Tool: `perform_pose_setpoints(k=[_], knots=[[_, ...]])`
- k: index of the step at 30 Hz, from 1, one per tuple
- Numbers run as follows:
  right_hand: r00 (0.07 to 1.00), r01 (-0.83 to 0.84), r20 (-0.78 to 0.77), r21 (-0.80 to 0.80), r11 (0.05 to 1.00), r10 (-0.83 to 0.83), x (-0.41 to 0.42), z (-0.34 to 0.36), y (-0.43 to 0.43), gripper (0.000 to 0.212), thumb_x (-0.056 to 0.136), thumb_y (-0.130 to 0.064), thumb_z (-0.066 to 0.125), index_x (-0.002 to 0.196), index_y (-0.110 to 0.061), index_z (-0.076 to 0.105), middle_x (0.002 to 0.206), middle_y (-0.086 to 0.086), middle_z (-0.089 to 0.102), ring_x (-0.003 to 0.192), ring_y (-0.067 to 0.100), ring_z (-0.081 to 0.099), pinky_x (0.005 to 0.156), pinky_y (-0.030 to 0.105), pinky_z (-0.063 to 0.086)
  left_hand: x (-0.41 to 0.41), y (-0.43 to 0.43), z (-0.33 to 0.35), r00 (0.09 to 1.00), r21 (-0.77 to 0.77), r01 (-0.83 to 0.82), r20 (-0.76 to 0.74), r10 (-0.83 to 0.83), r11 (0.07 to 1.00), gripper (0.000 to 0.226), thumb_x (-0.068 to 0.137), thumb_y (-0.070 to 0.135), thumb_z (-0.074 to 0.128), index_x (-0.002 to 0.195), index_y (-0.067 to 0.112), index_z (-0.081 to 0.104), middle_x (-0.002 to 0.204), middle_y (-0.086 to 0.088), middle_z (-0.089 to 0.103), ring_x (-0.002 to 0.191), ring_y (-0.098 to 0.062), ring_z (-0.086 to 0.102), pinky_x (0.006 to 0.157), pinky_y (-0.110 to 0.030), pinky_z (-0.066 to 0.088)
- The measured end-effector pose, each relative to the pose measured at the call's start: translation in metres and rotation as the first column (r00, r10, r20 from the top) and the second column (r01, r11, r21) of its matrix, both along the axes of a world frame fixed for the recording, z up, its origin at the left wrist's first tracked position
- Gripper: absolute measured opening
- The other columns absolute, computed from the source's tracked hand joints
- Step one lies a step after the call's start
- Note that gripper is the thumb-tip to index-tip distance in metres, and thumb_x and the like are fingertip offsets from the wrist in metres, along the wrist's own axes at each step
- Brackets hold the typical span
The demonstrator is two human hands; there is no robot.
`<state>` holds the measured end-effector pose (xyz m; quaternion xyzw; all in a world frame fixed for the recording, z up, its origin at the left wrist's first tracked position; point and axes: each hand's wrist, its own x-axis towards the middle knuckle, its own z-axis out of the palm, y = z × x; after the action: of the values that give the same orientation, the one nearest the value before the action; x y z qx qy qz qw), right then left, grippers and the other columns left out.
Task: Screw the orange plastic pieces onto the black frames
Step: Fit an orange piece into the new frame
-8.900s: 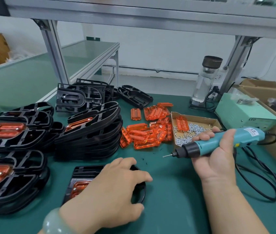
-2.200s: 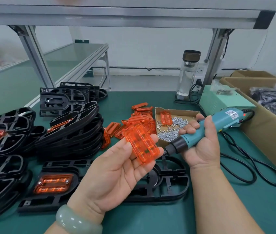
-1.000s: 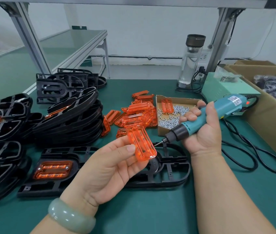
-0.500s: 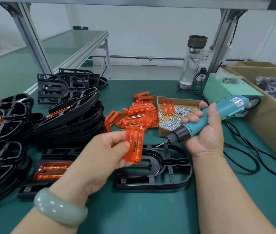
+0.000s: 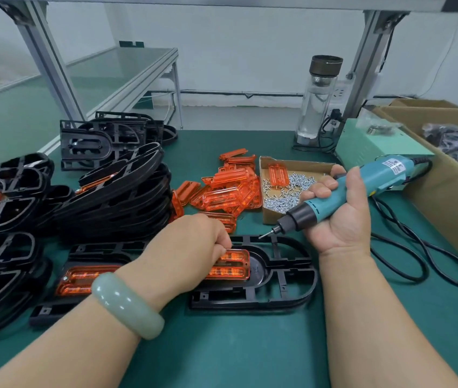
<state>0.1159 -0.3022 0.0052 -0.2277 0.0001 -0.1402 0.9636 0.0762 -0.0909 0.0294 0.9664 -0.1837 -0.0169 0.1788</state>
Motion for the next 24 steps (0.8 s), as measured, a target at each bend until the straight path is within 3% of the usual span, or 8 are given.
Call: perform_pose_setpoints(k=[5,12,24], knots=[[1.000,0.003,0.001,-0.004,1.000,-0.003,0.000,-0.001,0.000,0.020,0.083,-0.037,0.058,0.089,-0.019,0.051,0.062,-0.009,0.046,0.049,0.004,0.044,0.054,0.019,0.044,0.000,-0.006,-0.009,1.000,-0.004,0.016,0.016,-0.016,1.000,0.014,0.092,0.027,0.055,0.098,0.032,0.066,0.102,0.007,0.054,0.097,-0.013,0.054,0.088,-0.030,0.044],[1.000,0.005,-0.007,-0.010,1.000,-0.005,-0.001,0.000,0.001,0.021,0.081,-0.037,0.059,0.089,-0.019,0.052,0.063,-0.009,0.046,0.049,0.004,0.045,0.054,0.019,0.044,-0.003,-0.007,-0.021,0.989,0.041,0.013,0.144,-0.019,0.999,0.018,0.093,0.031,0.052,0.104,0.034,0.065,0.097,0.011,0.047,0.100,-0.013,0.048,0.086,-0.029,0.042],[1.000,0.004,-0.006,-0.013,1.000,-0.004,-0.001,0.001,0.001,0.022,0.082,-0.037,0.059,0.091,-0.019,0.052,0.063,-0.009,0.046,0.049,0.004,0.045,0.054,0.020,0.045,-0.010,-0.001,-0.020,0.978,0.030,-0.031,0.209,0.023,0.999,0.017,0.092,0.035,0.053,0.103,0.035,0.066,0.100,0.012,0.049,0.102,-0.011,0.049,0.089,-0.026,0.041]])
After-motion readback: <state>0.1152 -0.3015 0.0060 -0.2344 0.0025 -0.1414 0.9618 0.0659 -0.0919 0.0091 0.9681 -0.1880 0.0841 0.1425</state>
